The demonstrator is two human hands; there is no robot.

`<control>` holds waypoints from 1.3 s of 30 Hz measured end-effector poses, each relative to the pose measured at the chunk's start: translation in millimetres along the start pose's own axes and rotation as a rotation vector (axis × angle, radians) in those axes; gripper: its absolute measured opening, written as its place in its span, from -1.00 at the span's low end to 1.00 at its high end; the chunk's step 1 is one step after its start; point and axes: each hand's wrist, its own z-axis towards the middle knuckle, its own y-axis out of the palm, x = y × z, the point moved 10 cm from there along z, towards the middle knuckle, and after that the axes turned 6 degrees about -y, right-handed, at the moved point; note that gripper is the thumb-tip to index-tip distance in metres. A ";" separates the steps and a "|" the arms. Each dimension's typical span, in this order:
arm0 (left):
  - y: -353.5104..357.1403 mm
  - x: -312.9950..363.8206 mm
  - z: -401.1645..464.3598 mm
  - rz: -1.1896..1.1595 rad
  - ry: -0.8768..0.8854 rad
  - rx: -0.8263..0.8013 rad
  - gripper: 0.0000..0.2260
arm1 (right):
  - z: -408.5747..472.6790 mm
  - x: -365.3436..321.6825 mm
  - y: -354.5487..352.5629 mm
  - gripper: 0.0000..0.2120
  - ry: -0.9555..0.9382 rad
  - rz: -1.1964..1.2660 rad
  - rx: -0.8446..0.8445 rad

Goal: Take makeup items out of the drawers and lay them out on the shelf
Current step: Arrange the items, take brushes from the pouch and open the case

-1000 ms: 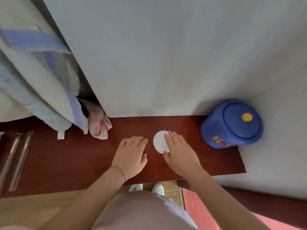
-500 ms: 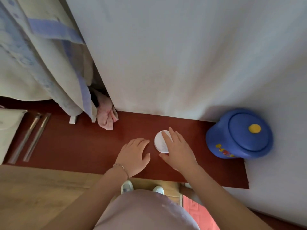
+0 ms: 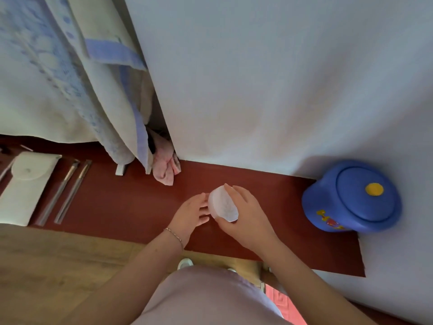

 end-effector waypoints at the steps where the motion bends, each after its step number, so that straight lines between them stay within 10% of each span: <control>1: 0.3 -0.6 -1.4 -0.076 -0.007 -0.025 -0.67 | -0.5 -8.8 -0.8 -0.31 -0.023 0.028 0.016; 39: -52.4 -18.6 -26.9 -0.526 0.044 -0.138 -0.51 | 27.9 -86.6 17.3 -0.40 -0.179 0.033 -0.067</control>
